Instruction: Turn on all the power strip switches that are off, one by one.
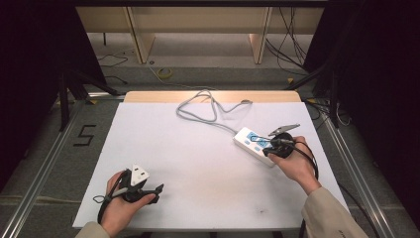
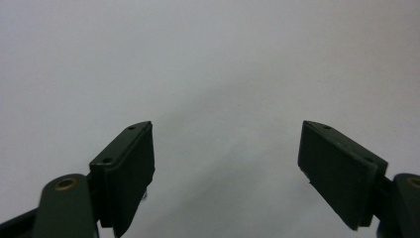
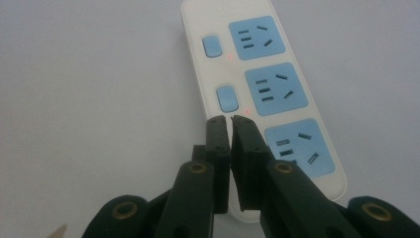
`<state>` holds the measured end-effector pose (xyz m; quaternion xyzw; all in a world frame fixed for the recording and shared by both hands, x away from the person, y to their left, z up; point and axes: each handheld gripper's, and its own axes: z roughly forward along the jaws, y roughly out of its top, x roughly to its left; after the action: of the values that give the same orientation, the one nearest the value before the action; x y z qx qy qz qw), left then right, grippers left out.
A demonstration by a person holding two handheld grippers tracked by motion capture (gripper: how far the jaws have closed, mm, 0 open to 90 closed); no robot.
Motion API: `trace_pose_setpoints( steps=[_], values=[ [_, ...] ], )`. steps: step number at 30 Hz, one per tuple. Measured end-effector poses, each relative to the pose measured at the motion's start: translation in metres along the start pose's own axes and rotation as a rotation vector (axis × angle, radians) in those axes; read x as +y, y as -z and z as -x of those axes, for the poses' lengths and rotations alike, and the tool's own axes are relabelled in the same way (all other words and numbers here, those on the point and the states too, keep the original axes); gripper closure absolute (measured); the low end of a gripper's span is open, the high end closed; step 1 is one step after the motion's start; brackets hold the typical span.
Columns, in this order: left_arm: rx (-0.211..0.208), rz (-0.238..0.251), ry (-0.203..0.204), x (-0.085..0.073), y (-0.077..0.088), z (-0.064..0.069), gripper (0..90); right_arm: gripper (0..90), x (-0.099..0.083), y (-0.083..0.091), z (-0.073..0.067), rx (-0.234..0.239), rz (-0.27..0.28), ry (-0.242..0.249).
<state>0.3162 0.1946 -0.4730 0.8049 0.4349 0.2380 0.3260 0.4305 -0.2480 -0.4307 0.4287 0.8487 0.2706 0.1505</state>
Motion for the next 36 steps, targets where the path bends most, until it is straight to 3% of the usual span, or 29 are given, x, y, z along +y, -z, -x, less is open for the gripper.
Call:
trace_pose_setpoints(
  steps=[36],
  values=[
    [-0.006, -0.003, 0.007, -0.001, -0.001, 0.001, 22.1, 63.4, -0.032, 0.009, -0.027, 0.084, 0.107, 0.051]
  ],
)
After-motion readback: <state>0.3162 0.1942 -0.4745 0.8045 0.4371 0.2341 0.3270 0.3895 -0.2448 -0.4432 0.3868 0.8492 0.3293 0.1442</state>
